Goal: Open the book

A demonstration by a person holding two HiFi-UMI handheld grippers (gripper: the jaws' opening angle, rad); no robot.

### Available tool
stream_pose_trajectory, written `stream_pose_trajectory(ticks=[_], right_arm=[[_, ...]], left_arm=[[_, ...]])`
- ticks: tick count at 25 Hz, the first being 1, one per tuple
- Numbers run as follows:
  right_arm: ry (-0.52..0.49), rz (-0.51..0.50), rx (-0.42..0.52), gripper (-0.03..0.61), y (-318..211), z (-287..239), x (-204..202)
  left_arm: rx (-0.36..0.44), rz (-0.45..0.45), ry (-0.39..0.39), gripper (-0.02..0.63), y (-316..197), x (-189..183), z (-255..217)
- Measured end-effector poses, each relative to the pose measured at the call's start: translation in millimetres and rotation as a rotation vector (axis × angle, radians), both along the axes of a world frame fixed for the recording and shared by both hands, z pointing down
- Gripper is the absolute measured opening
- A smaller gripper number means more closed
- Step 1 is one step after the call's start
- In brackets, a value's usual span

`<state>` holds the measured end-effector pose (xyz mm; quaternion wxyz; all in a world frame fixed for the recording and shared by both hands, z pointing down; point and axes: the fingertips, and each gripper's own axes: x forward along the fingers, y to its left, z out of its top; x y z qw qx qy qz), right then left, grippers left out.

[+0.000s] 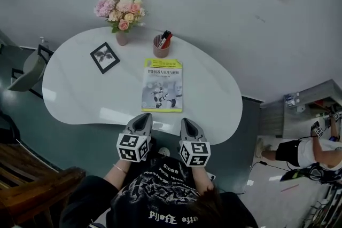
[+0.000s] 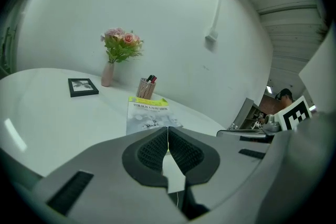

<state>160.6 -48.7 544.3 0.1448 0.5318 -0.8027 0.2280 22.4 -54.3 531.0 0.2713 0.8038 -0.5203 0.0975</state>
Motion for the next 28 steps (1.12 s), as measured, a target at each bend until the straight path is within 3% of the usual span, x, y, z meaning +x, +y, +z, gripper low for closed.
stream_pose_trajectory(ticks=[18,26,28], right_arm=[[0.058,0.156,-0.057,0.028,-55,6,-25],[0.059,0.203,-0.113,0.031,-60,10,-20],[0.047,0.200,-0.131,0.057,-61,11,-19]], left_arm=[[0.011,0.102,0.003,0.023,-70,-47,4],[-0.004,0.087,0.010,0.023,-72,-58,6],[-0.002,0.082,0.010,0.024,-71,-57,5]])
